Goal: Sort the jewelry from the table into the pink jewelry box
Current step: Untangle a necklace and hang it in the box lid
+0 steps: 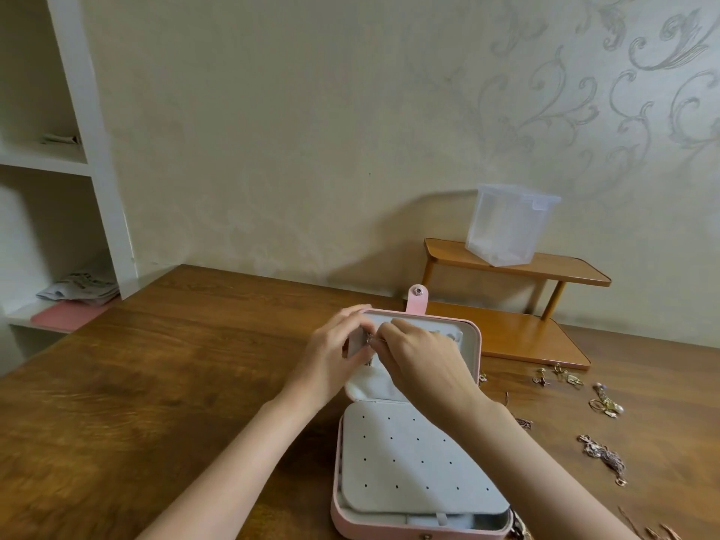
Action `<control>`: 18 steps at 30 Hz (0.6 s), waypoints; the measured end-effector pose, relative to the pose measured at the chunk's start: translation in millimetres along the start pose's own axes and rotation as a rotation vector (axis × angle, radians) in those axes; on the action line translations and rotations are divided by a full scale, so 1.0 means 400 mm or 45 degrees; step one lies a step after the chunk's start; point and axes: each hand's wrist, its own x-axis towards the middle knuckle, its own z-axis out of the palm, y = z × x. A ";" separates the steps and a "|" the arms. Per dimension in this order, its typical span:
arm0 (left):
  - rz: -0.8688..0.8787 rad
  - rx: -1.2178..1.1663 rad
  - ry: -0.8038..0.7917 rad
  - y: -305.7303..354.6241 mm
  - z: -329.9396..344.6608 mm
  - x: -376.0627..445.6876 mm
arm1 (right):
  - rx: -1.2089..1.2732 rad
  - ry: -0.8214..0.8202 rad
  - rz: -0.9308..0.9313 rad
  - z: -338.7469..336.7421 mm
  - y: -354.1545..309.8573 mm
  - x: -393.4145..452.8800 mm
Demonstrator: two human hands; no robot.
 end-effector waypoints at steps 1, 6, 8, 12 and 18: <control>-0.006 -0.028 0.053 -0.004 0.004 -0.003 | 0.044 0.007 0.036 0.003 0.003 0.008; -0.089 -0.201 0.191 -0.001 0.022 -0.014 | 0.247 -0.007 0.246 0.023 0.011 0.021; -0.089 -0.227 0.208 0.004 0.025 -0.013 | 0.220 -0.003 0.285 0.034 0.017 0.025; -0.072 -0.175 0.239 0.005 0.029 -0.009 | 0.198 0.021 0.274 0.050 0.025 0.028; -0.036 -0.148 0.271 0.019 0.030 -0.010 | 0.392 0.131 0.214 0.049 0.033 0.028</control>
